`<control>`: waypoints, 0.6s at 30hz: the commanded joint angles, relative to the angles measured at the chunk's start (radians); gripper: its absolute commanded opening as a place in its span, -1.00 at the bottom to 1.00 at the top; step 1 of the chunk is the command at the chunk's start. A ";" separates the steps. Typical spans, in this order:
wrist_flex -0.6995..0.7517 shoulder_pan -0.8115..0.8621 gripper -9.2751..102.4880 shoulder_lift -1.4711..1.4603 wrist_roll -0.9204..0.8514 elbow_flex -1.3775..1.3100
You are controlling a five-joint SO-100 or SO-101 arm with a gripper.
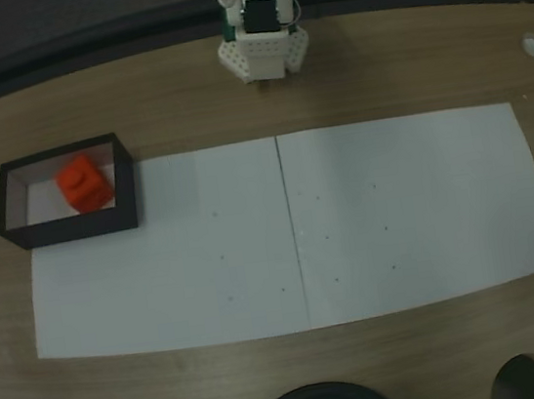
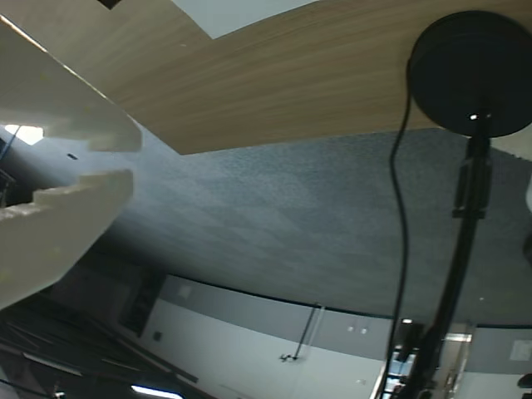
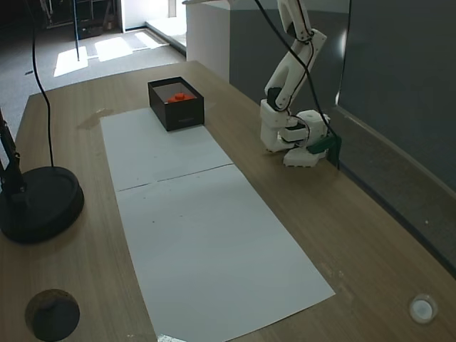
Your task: Grab a orange square and put it in the box.
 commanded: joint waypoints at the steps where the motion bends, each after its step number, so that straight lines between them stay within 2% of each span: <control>1: -0.005 -0.106 -0.84 0.107 -0.002 0.198; 12: -0.029 -0.147 -0.84 0.667 -0.005 0.704; 18: -0.123 -0.140 -0.84 0.963 -0.006 0.956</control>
